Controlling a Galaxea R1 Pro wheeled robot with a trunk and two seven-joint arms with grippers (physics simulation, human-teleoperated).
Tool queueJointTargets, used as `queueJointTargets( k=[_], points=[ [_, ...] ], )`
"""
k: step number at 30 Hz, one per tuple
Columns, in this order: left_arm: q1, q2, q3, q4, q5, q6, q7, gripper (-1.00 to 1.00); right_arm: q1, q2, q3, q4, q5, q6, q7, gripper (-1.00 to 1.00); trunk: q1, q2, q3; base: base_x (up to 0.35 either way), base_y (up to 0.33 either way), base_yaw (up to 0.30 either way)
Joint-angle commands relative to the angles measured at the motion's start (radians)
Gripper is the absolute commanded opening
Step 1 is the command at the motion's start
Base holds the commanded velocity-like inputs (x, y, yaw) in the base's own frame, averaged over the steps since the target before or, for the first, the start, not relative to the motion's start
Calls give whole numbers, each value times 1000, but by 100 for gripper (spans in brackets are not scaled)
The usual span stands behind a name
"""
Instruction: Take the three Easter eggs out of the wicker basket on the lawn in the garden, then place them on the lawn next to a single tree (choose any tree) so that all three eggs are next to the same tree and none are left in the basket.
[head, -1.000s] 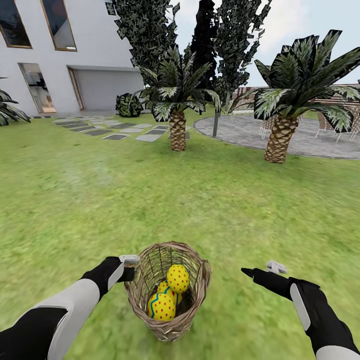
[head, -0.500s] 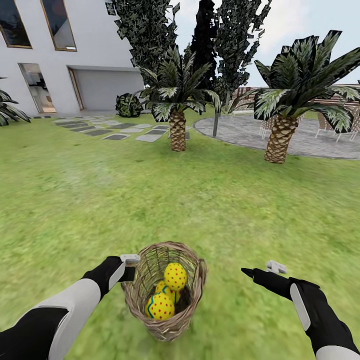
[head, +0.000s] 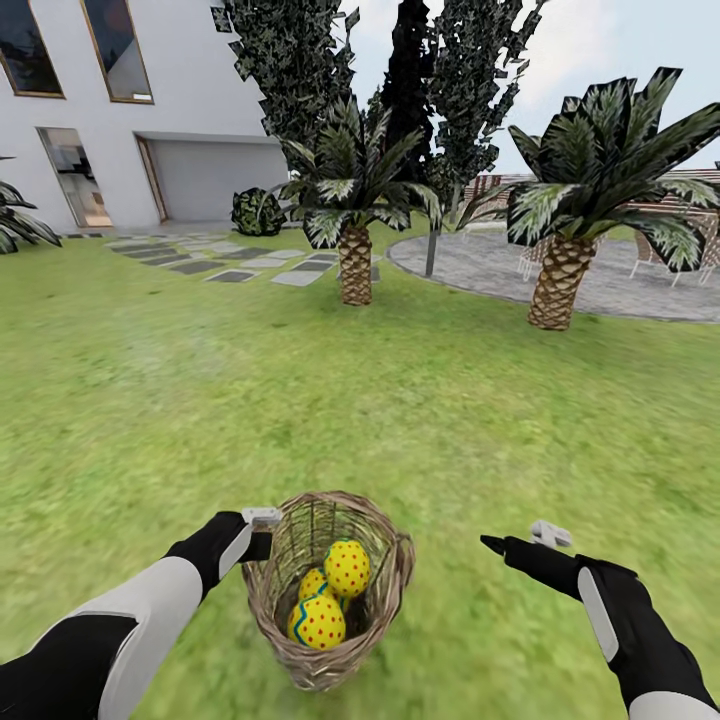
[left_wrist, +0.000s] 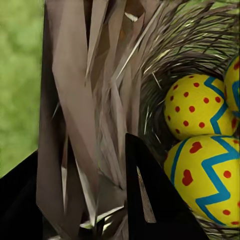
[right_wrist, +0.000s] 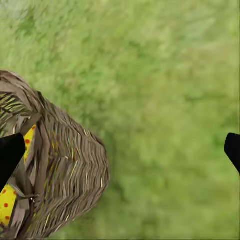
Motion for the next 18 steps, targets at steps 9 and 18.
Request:
queueJointTargets(
  k=[9, 18],
  points=[
    [0, 1, -5, -3, 7, 7, 5, -100, 2, 0, -2, 1, -11, -37, -1, 100, -35, 63, 27, 0, 0, 0],
    [0, 1, -5, -4, 8, 7, 3, -100, 2, 0, -2, 1, -11, -37, -1, 100, -69, 126, 56, 0, 0, 0]
  ],
)
